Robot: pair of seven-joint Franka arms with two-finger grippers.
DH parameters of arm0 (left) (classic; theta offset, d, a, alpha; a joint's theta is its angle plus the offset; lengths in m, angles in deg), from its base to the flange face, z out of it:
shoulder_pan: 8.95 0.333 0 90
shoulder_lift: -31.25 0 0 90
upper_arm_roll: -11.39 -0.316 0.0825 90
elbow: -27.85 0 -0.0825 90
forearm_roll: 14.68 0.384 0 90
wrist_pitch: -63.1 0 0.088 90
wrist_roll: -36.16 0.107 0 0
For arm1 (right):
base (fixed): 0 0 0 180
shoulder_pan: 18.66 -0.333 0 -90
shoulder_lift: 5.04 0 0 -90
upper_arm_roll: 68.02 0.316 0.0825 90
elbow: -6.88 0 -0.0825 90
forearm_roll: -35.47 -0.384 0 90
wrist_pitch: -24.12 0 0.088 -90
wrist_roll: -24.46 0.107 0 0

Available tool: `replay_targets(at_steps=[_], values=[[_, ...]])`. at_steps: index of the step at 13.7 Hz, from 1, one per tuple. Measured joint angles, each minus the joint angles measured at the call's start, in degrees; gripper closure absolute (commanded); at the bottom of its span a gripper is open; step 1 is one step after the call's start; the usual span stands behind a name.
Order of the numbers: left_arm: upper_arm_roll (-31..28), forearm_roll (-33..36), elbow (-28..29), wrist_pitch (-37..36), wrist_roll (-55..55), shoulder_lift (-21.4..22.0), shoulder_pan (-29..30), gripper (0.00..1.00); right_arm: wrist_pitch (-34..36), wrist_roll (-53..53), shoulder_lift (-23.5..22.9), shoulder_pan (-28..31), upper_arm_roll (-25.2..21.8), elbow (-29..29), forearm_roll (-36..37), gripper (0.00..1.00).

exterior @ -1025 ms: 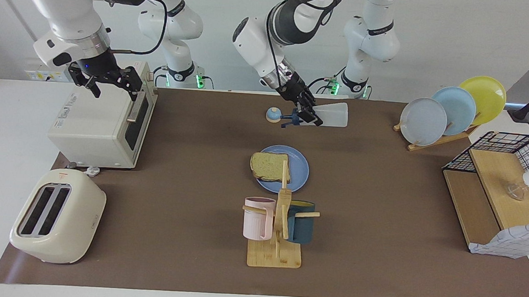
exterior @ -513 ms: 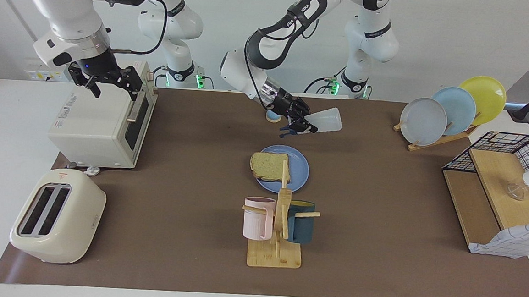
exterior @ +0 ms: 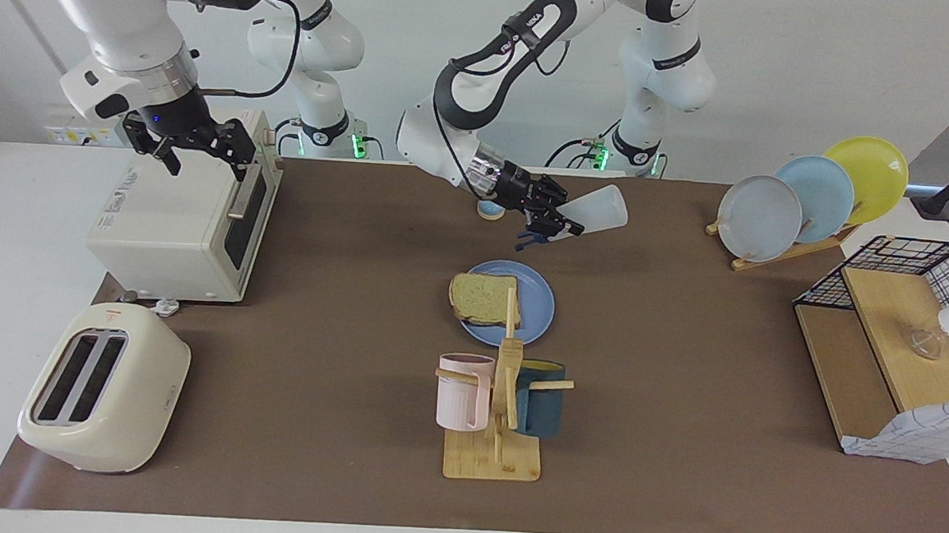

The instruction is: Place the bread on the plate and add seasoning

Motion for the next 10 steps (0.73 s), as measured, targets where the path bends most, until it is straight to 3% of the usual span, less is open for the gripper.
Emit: replay_targets(at_steps=[6,10], values=[[0.06,5.78,-0.09,-1.41,-0.02,-5.43,-0.71,1.00,0.00,0.00,-0.01,0.00,0.02,0.00,0.00,0.00],[-0.57,8.35,-0.34,-1.53,-0.08,-6.09,-0.60,1.00,0.00,0.00,-0.01,0.00,0.02,0.00,0.00,0.00]])
